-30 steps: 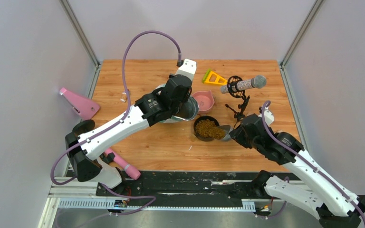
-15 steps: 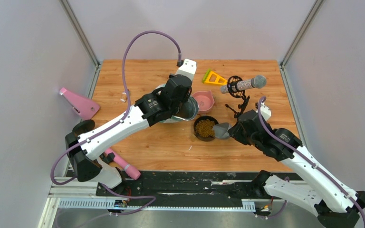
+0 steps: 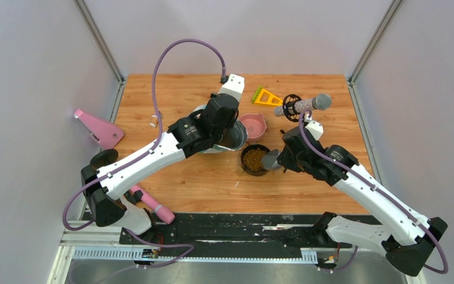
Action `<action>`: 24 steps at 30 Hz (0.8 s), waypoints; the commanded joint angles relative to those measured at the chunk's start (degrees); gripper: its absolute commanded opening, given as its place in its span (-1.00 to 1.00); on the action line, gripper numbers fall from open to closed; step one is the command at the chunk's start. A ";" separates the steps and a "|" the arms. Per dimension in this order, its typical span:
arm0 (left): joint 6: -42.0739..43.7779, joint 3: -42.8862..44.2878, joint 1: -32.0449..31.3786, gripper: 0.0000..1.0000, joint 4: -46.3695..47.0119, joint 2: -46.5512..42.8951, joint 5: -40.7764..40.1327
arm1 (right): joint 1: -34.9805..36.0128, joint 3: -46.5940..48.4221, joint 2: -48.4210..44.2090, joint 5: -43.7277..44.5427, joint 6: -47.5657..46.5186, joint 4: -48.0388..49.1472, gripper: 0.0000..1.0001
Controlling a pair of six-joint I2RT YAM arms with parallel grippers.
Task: Serve the pet food
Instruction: Pour the pet food into the pet food bowl.
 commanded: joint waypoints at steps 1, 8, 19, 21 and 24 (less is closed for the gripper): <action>-0.08 0.98 0.03 -1.00 6.85 -4.14 -2.07 | -0.20 4.22 2.46 0.85 -4.82 4.56 -1.00; -0.15 0.98 0.03 -1.00 6.64 -4.40 -2.26 | -0.20 6.61 3.64 0.78 -8.36 5.38 -1.00; -0.17 1.47 0.24 -1.00 6.96 -3.12 -2.42 | -0.20 6.75 -3.39 -1.19 -10.33 1.39 -1.00; -0.50 1.97 0.46 -1.00 6.49 -2.58 -2.61 | -0.20 7.64 -4.96 -1.21 -10.87 0.95 -1.00; -0.61 2.70 0.59 -1.00 5.86 -1.78 -2.88 | -0.22 8.76 -7.14 -1.43 -11.28 0.94 -1.00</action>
